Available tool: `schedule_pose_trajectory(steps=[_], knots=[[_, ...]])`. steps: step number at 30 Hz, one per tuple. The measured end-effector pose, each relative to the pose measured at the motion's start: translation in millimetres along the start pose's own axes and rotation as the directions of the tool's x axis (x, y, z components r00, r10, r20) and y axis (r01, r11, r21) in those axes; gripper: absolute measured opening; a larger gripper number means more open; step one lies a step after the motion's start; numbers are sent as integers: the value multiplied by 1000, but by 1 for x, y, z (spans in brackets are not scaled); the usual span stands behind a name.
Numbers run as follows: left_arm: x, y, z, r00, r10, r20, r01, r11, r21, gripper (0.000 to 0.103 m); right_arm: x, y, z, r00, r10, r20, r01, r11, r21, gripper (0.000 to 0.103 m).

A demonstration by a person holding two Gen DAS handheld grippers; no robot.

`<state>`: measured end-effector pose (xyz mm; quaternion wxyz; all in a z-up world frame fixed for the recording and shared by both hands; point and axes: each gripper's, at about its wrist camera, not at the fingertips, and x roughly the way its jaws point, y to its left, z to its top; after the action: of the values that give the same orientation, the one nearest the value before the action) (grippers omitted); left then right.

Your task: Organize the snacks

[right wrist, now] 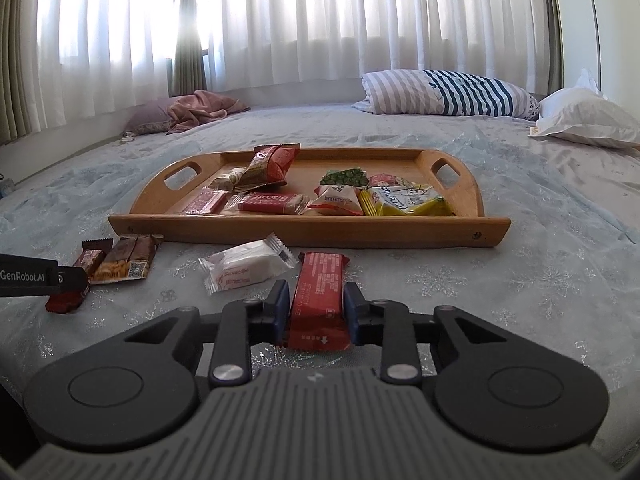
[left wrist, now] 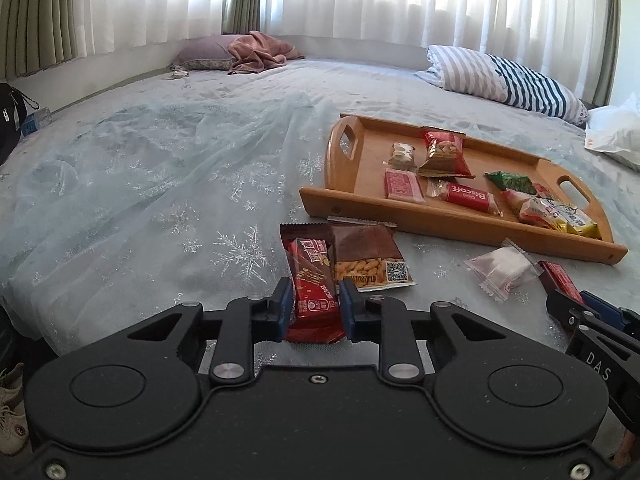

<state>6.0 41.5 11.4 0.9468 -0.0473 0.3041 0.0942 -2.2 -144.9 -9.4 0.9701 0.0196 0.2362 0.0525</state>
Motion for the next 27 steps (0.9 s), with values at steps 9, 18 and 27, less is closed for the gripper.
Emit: schedule_pose_trajectory(steps=[9,18,27], knots=[[14,2,8,1000,-10,4,10,1000,2,34,0,-1,4,1000,0,18,0,1000,9,39],[23,7,9,999,-31,-30,31,999,-10,22,15,-1,5,999,-13,-30,14,1000,15,32],[0,4,17,999,-47,21,46,999,22,23,10,-1,7,1000,-22,-19,23,999,33,29]])
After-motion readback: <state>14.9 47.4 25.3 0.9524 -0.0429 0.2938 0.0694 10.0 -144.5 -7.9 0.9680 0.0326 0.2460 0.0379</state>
